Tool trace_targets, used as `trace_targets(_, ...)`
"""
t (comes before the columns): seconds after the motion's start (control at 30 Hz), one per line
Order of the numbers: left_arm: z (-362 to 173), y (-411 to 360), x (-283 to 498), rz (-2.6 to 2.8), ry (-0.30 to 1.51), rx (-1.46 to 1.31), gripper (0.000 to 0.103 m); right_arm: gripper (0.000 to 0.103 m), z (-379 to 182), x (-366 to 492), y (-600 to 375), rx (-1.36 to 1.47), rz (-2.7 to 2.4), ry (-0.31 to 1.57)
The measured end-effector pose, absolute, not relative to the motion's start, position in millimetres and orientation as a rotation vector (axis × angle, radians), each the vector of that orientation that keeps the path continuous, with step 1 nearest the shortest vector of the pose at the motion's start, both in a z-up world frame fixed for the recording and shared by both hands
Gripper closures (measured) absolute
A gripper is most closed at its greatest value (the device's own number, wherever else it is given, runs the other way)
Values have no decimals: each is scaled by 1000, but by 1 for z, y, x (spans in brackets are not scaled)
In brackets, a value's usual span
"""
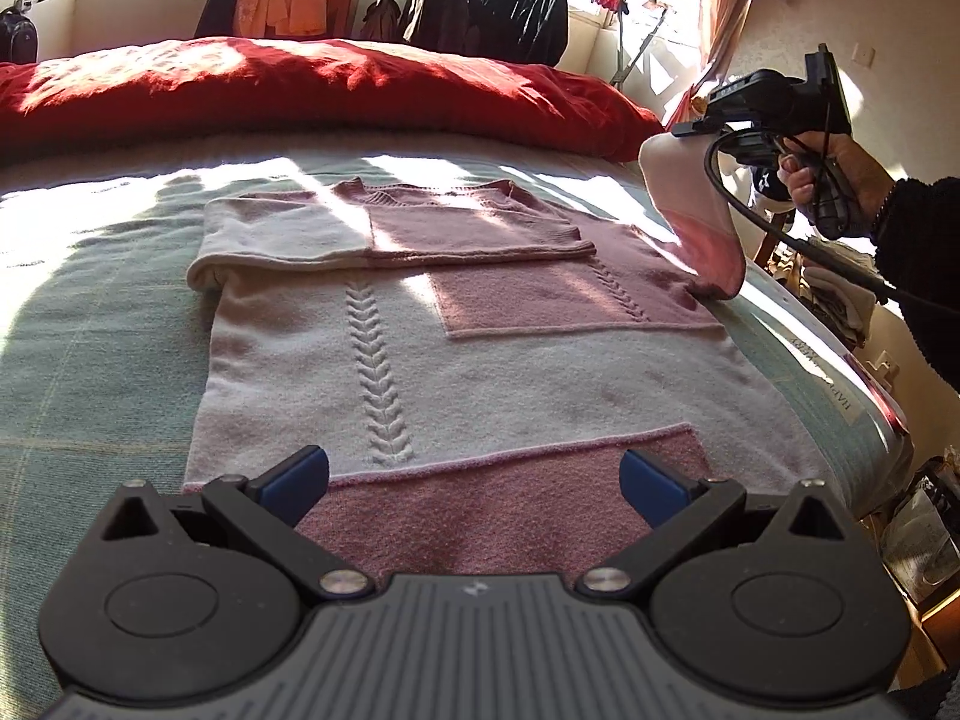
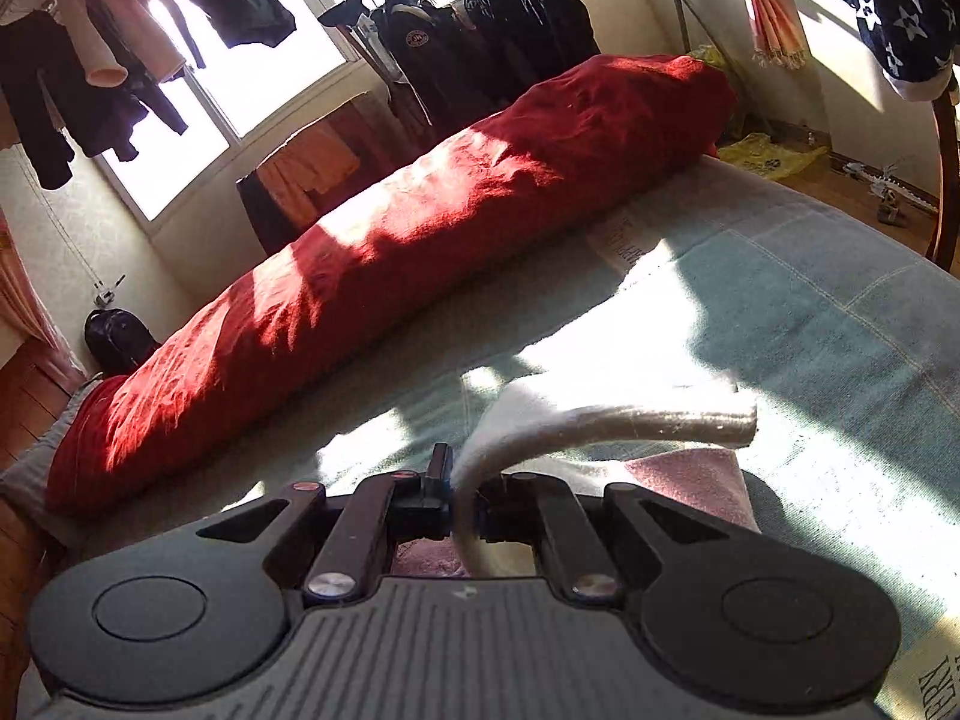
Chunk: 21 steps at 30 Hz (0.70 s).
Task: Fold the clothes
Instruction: 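Lift the cuff with the right tool and carry it across the sweater body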
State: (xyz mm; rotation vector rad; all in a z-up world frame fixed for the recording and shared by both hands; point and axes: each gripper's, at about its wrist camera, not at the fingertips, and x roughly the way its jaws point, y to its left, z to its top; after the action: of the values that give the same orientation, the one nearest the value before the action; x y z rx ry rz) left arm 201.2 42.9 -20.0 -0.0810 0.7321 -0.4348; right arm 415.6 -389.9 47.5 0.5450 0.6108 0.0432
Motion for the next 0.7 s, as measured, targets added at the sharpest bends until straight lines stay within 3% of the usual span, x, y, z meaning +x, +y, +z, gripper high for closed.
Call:
trace_targets(0.4, -22, 72, 211, -429, 718, -67, 1, 94, 60, 440, -299, 395, 146, 650)
trace_targets(0.7, -25, 95, 213, -410, 717, -76, 1, 94, 53, 448, -211, 102, 199, 663)
